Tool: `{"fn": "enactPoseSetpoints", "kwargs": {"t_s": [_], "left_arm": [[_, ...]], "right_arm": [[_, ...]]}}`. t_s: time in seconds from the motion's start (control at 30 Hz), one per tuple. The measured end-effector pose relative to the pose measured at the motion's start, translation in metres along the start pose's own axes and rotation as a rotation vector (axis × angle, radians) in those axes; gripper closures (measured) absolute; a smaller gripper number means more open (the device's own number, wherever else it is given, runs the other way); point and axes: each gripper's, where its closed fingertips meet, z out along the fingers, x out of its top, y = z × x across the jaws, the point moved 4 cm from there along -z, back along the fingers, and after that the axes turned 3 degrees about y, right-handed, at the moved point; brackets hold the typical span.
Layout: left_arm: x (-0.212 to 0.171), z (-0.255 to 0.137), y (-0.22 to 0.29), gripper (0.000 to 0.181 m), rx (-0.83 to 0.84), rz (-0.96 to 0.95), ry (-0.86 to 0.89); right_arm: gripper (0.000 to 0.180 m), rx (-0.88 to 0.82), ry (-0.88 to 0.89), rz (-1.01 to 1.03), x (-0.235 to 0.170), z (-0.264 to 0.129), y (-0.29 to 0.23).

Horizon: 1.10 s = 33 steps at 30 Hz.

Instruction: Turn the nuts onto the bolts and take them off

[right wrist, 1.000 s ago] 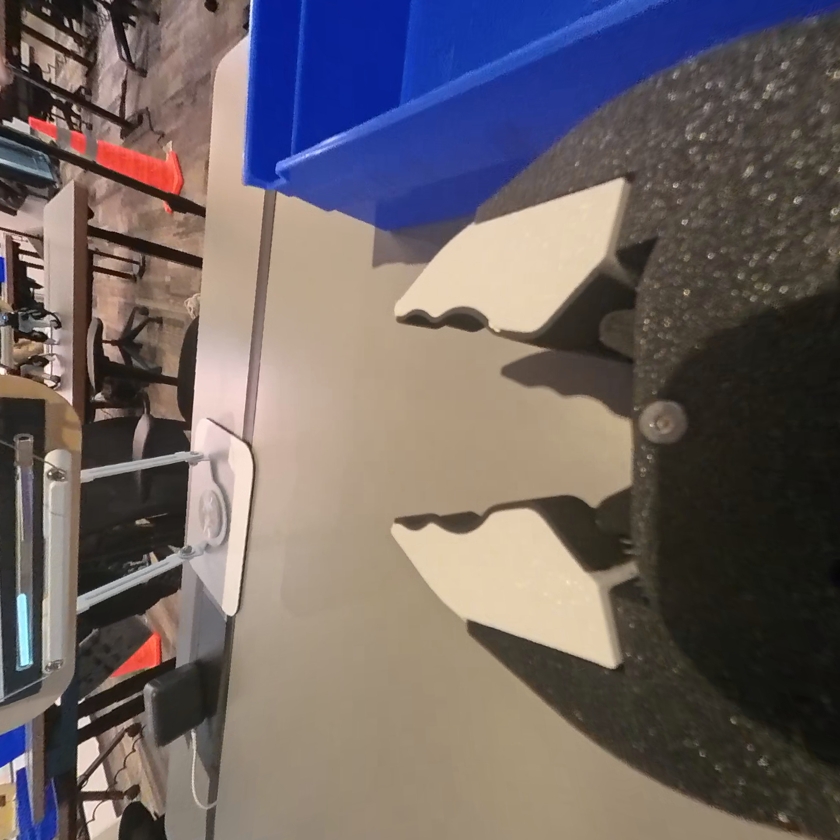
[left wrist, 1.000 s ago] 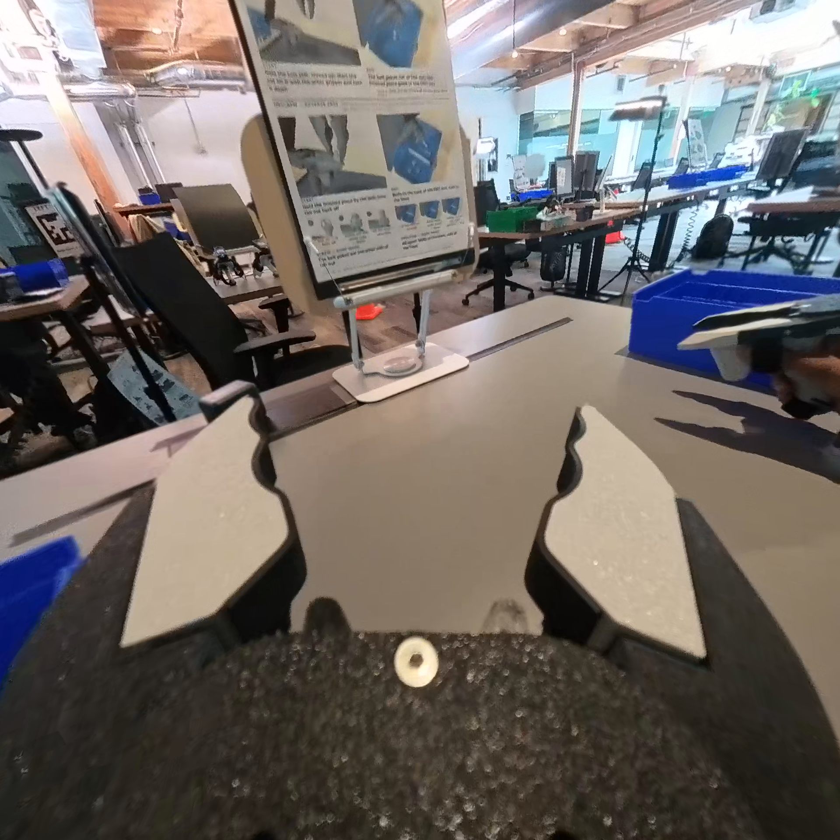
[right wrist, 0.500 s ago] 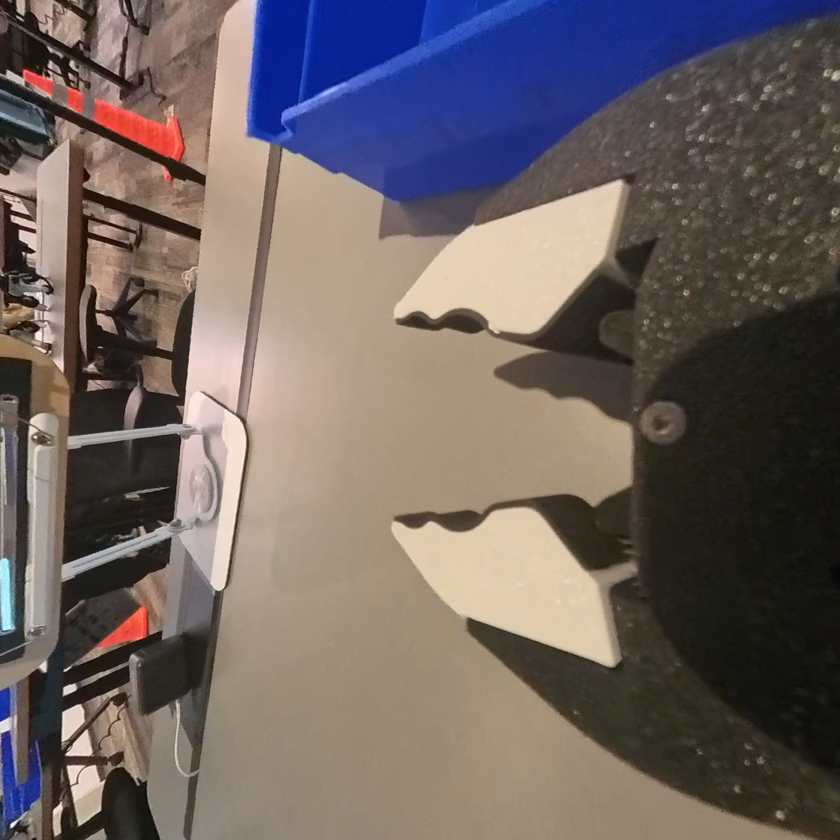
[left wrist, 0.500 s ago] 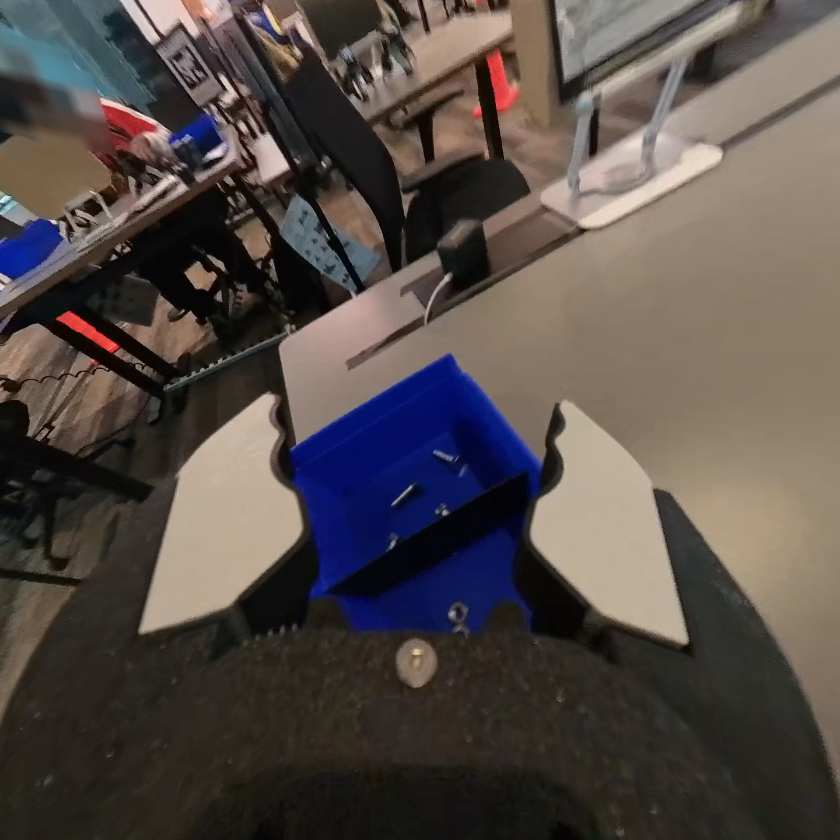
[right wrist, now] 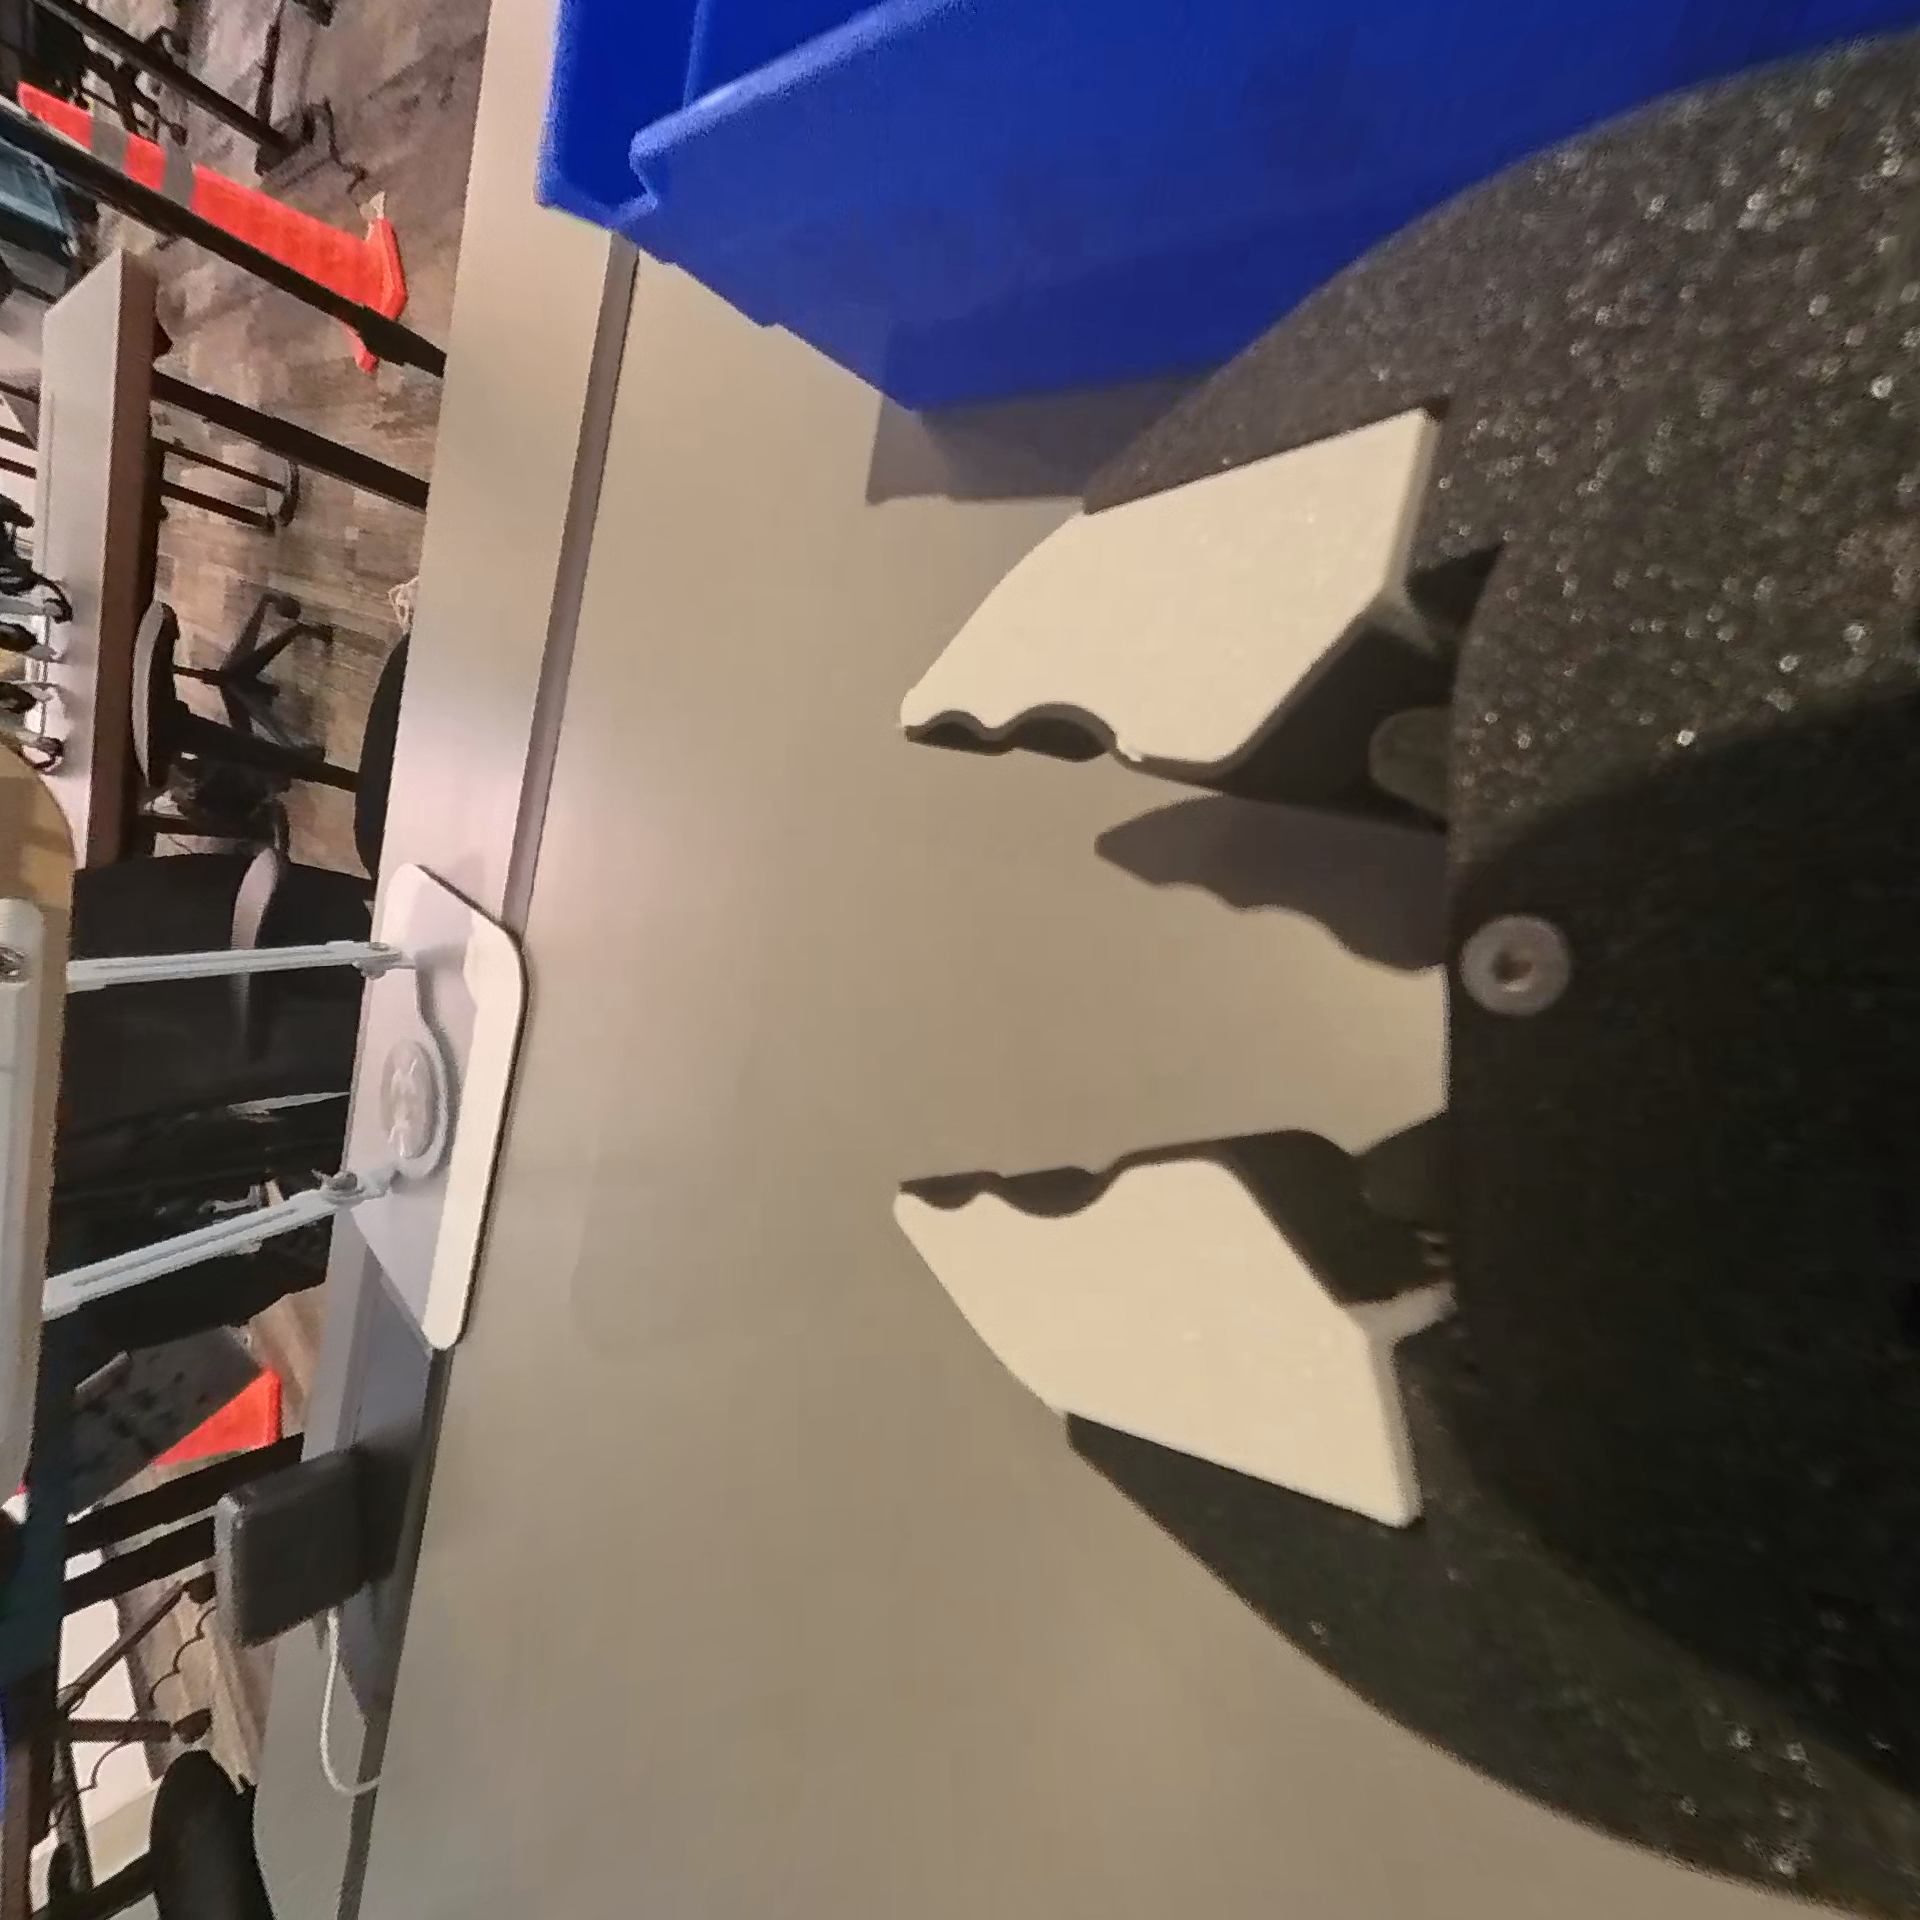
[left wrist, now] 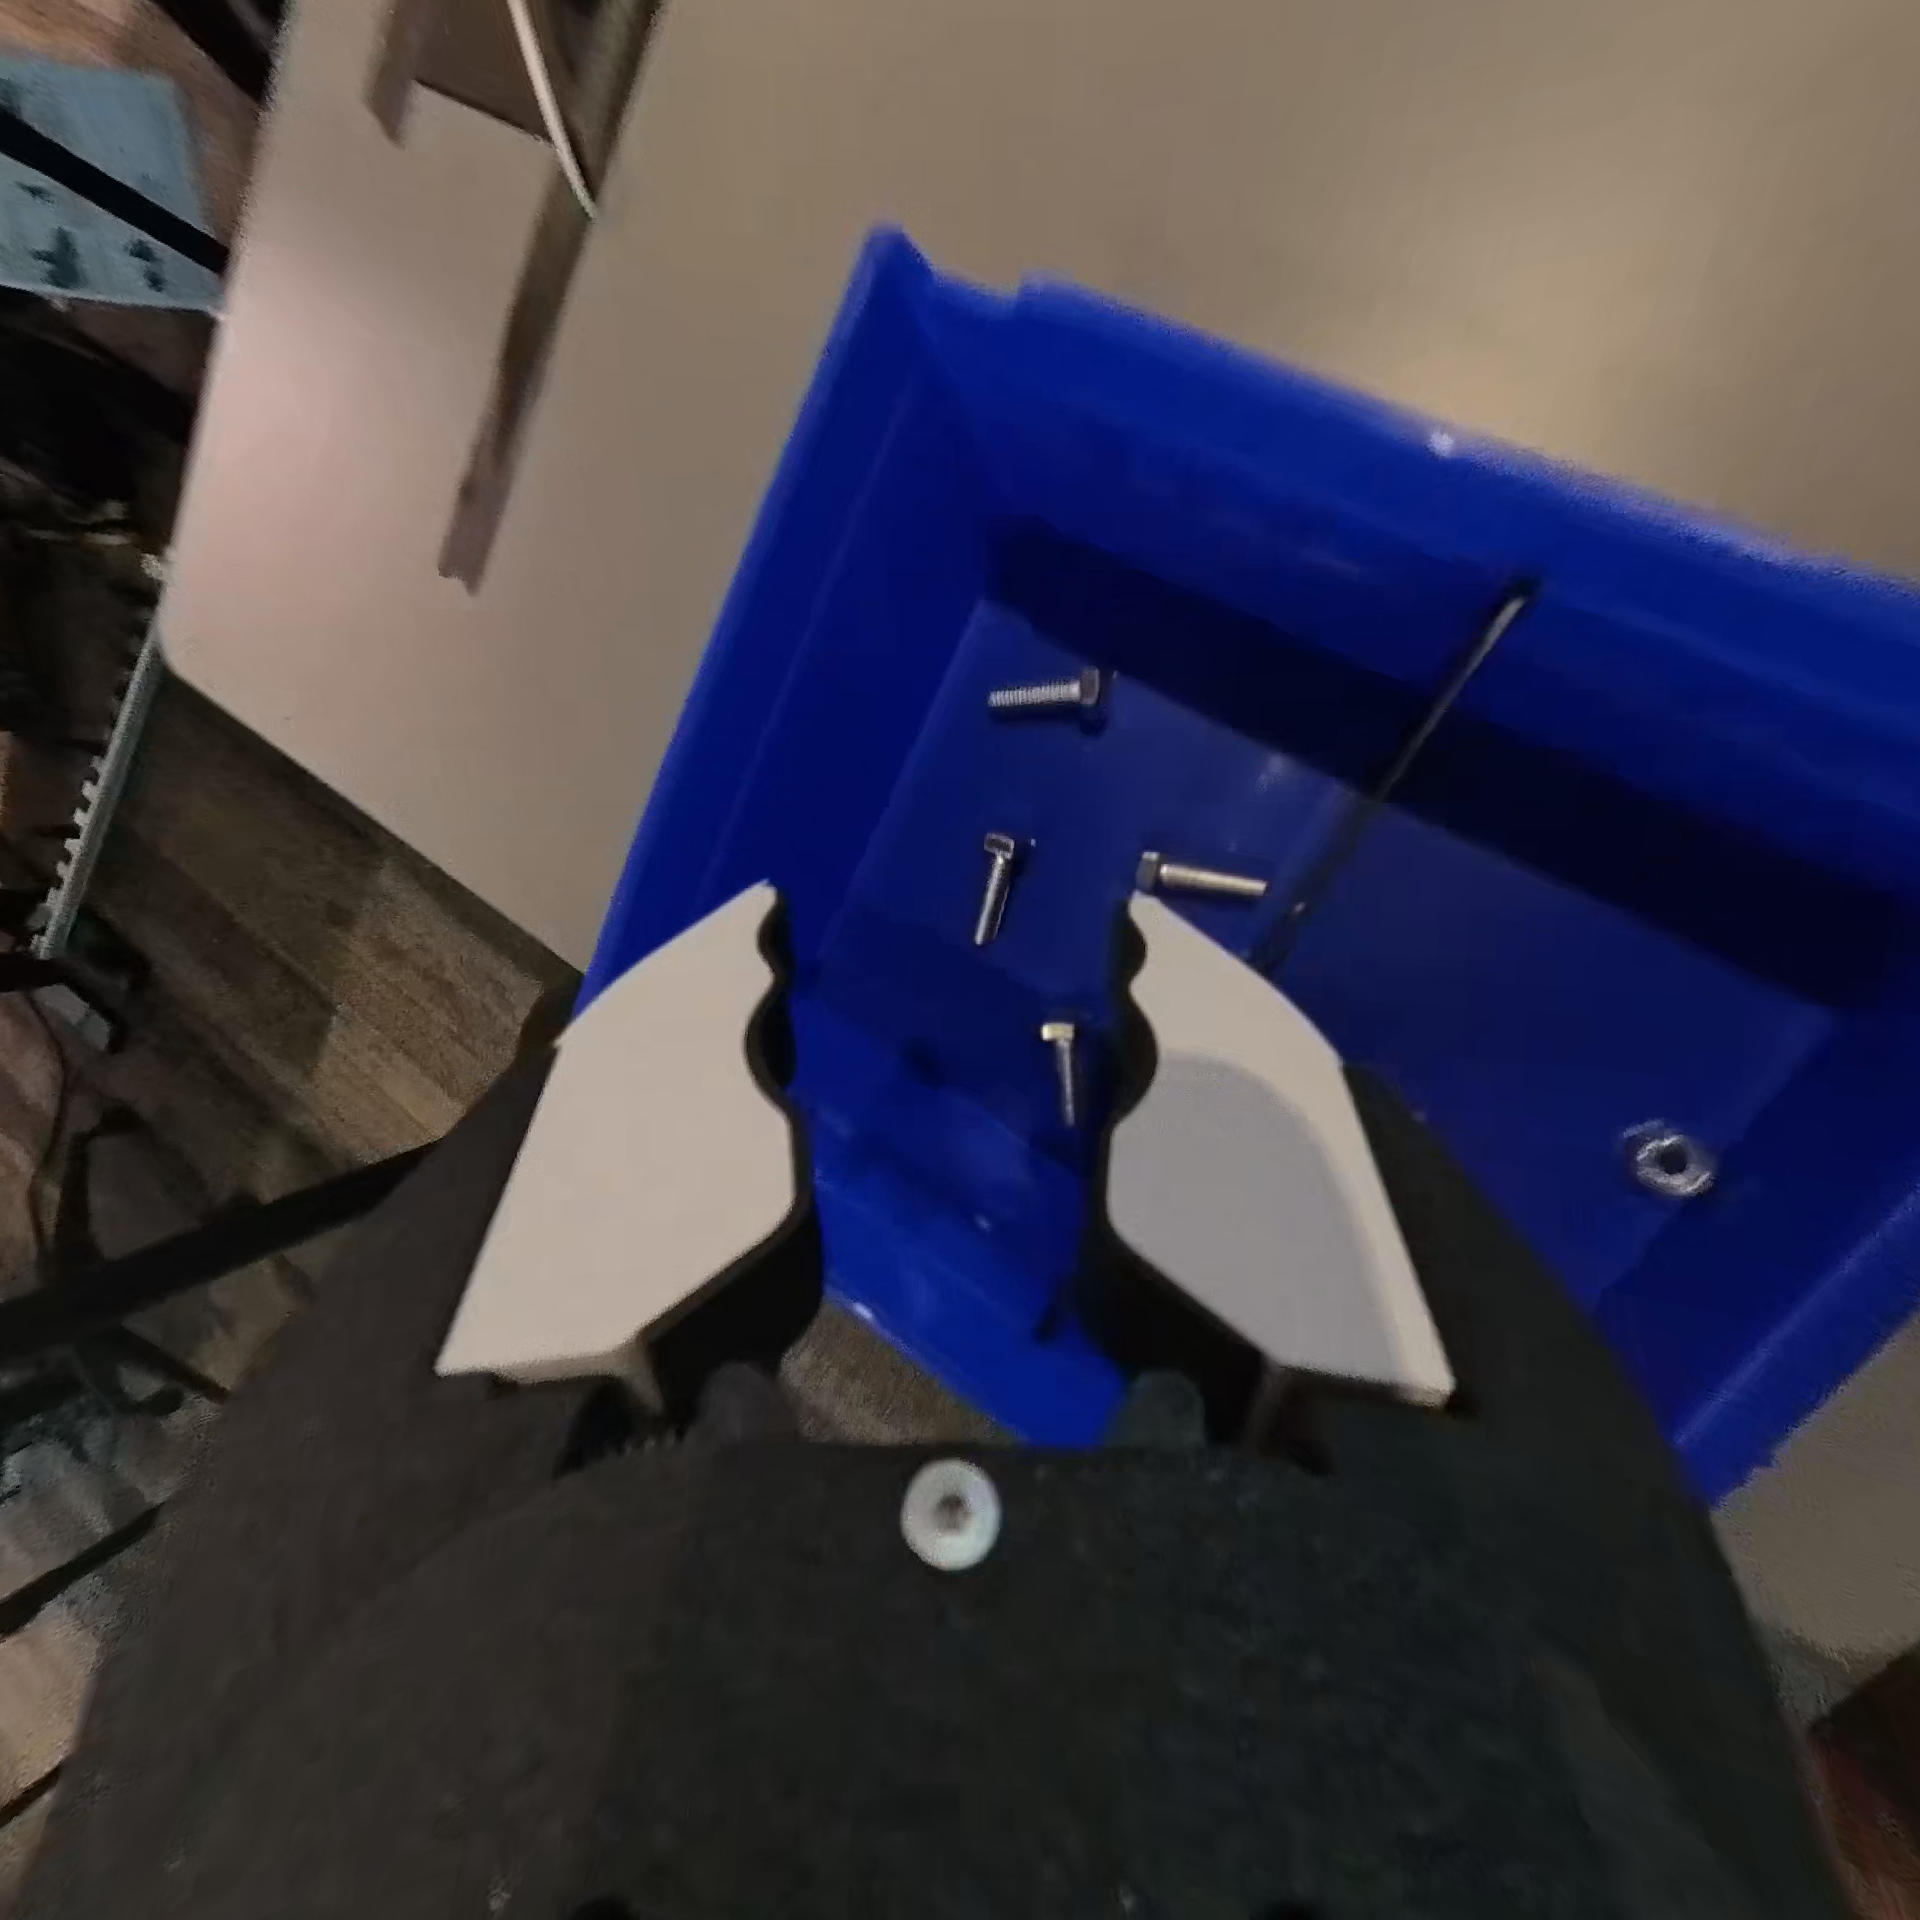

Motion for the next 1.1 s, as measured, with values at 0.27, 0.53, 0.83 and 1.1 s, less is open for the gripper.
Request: {"fn": "enactPoseSetpoints", "kwargs": {"t_s": [0.27, 0.53, 0.83, 1.1], "left_arm": [[-0.023, 0.051, -0.007, 0.135, -0.15, 0.132, -0.236], [-0.038, 0.084, 0.0, 0.139, -0.252, 0.198, -0.396], [-0.053, 0.101, -0.001, 0.143, -0.279, 0.212, -0.498], [-0.055, 0.108, 0.001, 0.146, -0.289, 0.21, -0.502]], "right_arm": [[0.102, 0.002, -0.018, -0.027, -0.003, 0.006, -0.002], [0.102, 0.004, -0.03, -0.032, -0.005, 0.008, -0.002], [0.102, 0.014, -0.042, -0.031, -0.008, 0.009, -0.003], [0.103, 0.018, -0.045, -0.031, -0.008, 0.01, -0.003]]}}
